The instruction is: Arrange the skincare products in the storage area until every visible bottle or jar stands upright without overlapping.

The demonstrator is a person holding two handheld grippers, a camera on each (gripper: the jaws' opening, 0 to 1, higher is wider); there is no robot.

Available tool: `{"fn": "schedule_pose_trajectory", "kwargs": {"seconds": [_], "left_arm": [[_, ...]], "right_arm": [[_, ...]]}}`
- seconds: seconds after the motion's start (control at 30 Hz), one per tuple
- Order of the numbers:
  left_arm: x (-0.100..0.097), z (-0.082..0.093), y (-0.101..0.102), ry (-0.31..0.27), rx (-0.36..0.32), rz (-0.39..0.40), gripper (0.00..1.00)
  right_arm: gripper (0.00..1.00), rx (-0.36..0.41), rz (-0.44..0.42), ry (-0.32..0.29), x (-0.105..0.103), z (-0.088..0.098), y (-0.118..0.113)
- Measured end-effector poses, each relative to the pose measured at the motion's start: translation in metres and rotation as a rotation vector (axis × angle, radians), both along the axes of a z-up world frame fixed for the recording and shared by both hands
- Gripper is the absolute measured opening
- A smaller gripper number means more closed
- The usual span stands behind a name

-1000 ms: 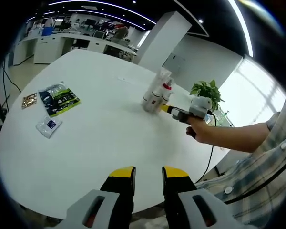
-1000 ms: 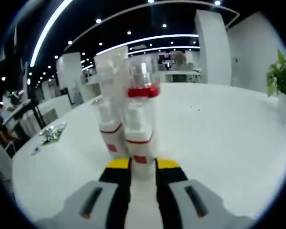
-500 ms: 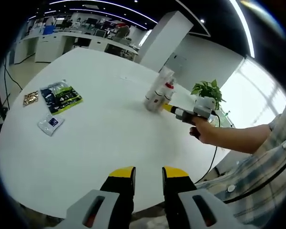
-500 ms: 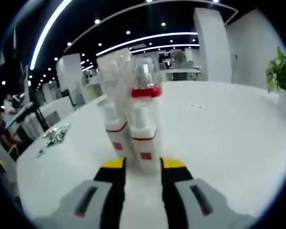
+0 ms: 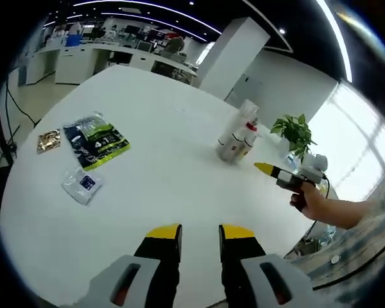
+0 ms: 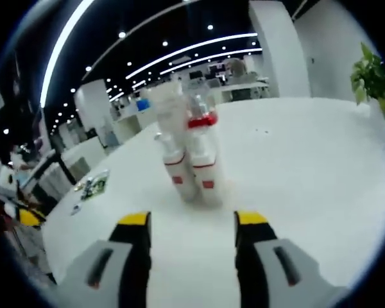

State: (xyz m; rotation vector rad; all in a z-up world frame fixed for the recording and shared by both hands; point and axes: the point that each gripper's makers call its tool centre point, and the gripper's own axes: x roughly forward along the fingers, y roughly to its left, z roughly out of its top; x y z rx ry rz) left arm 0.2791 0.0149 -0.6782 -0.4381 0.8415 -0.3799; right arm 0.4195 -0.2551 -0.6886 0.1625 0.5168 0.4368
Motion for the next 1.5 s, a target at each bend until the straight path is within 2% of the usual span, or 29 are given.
{"fn": "schedule_pose_trajectory", "kwargs": {"seconds": [0.23, 0.33, 0.47, 0.67, 0.87, 1.03, 1.17, 1.33, 1.4, 1.47, 1.5], "left_arm": [[0.045, -0.016, 0.055, 0.045, 0.008, 0.17, 0.31], [0.061, -0.033, 0.082, 0.084, 0.029, 0.236, 0.33], [0.076, -0.046, 0.104, 0.107, 0.035, 0.287, 0.34], [0.093, -0.054, 0.13, 0.099, 0.061, 0.328, 0.34], [0.107, -0.064, 0.147, 0.098, 0.05, 0.35, 0.3], [0.115, -0.072, 0.15, 0.109, 0.05, 0.344, 0.27], [0.122, -0.069, 0.15, 0.101, 0.051, 0.346, 0.22], [0.122, -0.074, 0.155, 0.114, 0.157, 0.349, 0.11], [0.122, -0.078, 0.162, 0.112, 0.242, 0.341, 0.05], [0.124, -0.077, 0.157, 0.113, 0.223, 0.351, 0.05], [0.124, -0.077, 0.158, 0.118, 0.244, 0.348, 0.05]], "right_arm": [[0.5, -0.032, 0.007, 0.005, -0.033, 0.005, -0.003], [0.5, -0.037, -0.005, 0.015, -0.046, 0.004, -0.004], [0.49, -0.04, -0.029, 0.025, -0.06, 0.006, -0.004], [0.47, -0.059, -0.028, 0.05, -0.082, 0.004, 0.01], [0.43, -0.119, 0.005, 0.029, -0.085, 0.013, 0.029], [0.42, -0.141, 0.016, 0.006, -0.082, 0.026, 0.044], [0.35, -0.166, 0.027, -0.037, -0.081, 0.039, 0.051], [0.35, -0.176, 0.03, -0.05, -0.08, 0.043, 0.051], [0.35, -0.176, 0.016, -0.048, -0.079, 0.043, 0.048], [0.34, -0.178, 0.004, -0.035, -0.081, 0.039, 0.044], [0.32, -0.2, 0.005, -0.034, -0.083, 0.037, 0.042]]}}
